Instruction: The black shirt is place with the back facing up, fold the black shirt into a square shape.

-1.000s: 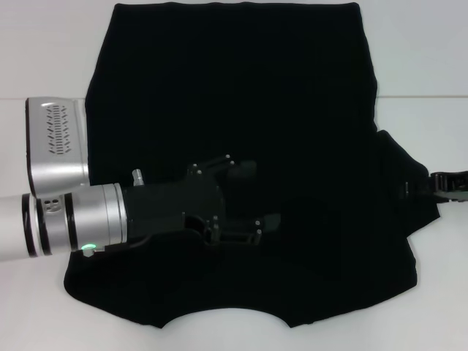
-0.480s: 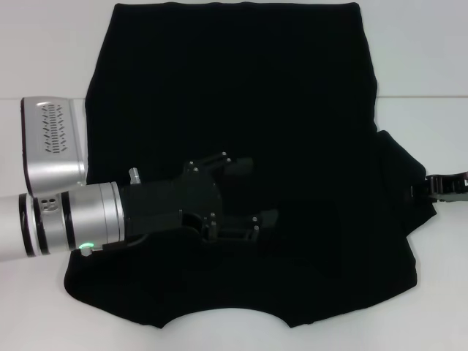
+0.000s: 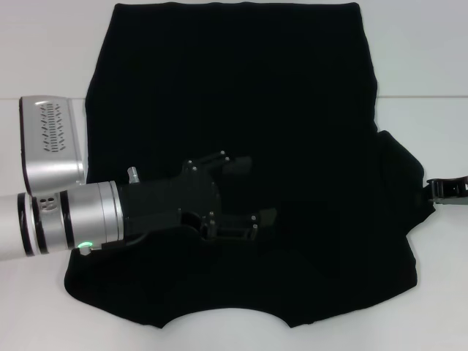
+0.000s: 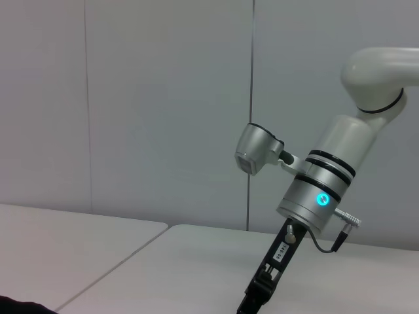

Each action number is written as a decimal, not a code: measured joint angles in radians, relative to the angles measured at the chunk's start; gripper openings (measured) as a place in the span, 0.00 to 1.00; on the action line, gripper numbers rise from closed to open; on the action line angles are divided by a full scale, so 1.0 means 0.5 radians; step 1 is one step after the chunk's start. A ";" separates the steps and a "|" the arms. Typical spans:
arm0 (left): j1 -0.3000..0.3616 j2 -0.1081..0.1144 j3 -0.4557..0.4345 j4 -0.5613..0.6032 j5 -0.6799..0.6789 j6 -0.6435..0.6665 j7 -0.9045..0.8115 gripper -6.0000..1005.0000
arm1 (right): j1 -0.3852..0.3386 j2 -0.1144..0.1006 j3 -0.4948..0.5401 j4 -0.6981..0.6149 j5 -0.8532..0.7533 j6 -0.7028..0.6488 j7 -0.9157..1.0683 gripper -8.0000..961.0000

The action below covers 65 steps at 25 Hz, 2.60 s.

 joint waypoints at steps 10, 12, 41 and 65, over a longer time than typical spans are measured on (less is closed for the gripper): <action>0.002 -0.005 0.000 -0.001 -0.006 0.007 -0.002 0.94 | -0.061 0.000 0.202 -0.020 0.014 0.022 -0.160 0.02; 0.006 -0.005 0.000 -0.001 -0.007 0.008 -0.002 0.94 | -0.069 0.000 0.289 -0.016 0.015 0.018 -0.229 0.02; 0.025 -0.012 0.000 -0.001 -0.012 0.046 -0.049 0.94 | -0.115 0.012 0.563 0.003 0.068 0.214 -0.519 0.02; 0.002 -0.012 0.000 0.014 -0.012 0.030 -0.107 0.94 | -0.185 0.048 0.579 -0.002 0.201 0.270 -0.627 0.02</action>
